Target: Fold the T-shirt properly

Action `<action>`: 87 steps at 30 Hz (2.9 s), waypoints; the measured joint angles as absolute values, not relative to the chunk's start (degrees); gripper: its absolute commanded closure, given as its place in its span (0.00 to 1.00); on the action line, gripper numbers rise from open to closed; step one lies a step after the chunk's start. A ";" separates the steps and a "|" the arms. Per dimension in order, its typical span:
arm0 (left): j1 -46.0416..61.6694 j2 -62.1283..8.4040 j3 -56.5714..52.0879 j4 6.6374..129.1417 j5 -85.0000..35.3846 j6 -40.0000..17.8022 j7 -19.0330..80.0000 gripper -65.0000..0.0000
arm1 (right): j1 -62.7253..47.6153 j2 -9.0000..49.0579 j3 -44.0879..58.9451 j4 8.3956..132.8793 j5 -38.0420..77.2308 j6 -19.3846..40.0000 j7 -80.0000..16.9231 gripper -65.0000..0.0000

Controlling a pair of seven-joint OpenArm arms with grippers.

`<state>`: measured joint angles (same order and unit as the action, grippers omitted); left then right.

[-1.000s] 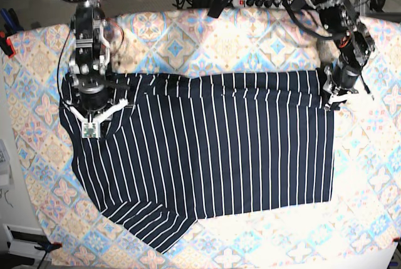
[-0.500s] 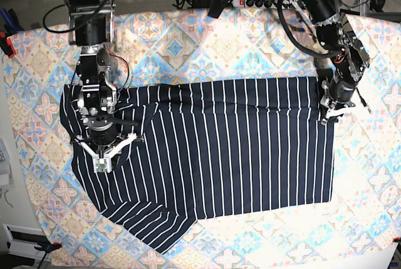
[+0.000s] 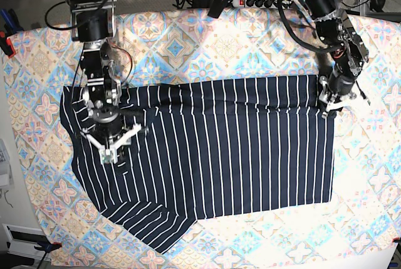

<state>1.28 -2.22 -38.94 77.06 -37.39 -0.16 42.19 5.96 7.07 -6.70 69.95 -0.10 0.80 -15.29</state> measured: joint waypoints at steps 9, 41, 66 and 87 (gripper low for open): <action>6.83 -2.17 -38.81 78.72 -38.48 0.12 42.63 0.67 | -4.32 10.00 -3.97 80.36 0.12 0.89 -14.92 0.62; 14.22 -2.31 -39.18 76.71 -60.42 -0.62 44.49 0.66 | -14.61 10.02 1.50 84.44 0.16 0.99 -15.22 0.62; 9.41 -2.39 -38.70 72.77 -58.37 -0.21 42.57 1.00 | -17.34 7.11 18.39 86.94 35.46 0.36 -28.21 0.51; 9.34 -2.55 -38.70 72.73 -58.35 -0.21 42.65 1.00 | -9.67 7.66 24.88 73.91 52.12 0.97 -35.33 0.43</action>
